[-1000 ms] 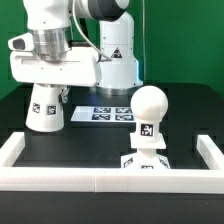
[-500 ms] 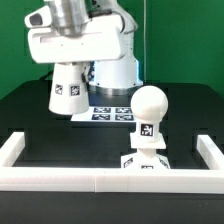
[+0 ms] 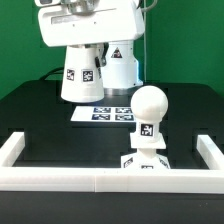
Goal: Assemble lamp
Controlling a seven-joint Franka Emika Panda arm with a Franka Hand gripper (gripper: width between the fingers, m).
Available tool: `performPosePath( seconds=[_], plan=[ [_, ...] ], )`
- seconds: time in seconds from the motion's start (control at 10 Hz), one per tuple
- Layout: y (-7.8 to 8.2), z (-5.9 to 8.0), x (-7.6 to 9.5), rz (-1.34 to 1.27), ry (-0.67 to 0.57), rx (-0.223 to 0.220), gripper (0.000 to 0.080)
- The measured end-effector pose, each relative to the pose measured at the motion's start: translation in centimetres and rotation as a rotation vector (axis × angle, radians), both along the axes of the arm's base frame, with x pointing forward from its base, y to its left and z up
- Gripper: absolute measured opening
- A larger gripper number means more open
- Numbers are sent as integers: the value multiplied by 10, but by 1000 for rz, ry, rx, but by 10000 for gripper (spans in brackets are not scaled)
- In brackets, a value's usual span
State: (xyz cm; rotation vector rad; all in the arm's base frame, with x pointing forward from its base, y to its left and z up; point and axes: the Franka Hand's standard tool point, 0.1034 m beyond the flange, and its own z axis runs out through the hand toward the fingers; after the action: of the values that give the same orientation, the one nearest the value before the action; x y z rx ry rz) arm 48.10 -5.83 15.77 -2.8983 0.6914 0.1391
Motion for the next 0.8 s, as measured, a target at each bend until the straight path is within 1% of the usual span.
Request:
performPosePath(
  seconds=[0.2, 0.3, 0.4, 0.5, 0.6, 0.7, 0.8],
  plan=[
    [0, 0, 0, 0, 0, 0, 44],
    [5, 3, 2, -5, 6, 7, 44],
    [16, 17, 17, 13, -4, 19, 44],
    [23, 25, 31, 14, -26, 20, 44],
    [30, 30, 42, -7, -30, 19, 44],
    [39, 38, 54, -20, -33, 20, 44],
    [52, 48, 66, -45, -29, 23, 44]
  ],
)
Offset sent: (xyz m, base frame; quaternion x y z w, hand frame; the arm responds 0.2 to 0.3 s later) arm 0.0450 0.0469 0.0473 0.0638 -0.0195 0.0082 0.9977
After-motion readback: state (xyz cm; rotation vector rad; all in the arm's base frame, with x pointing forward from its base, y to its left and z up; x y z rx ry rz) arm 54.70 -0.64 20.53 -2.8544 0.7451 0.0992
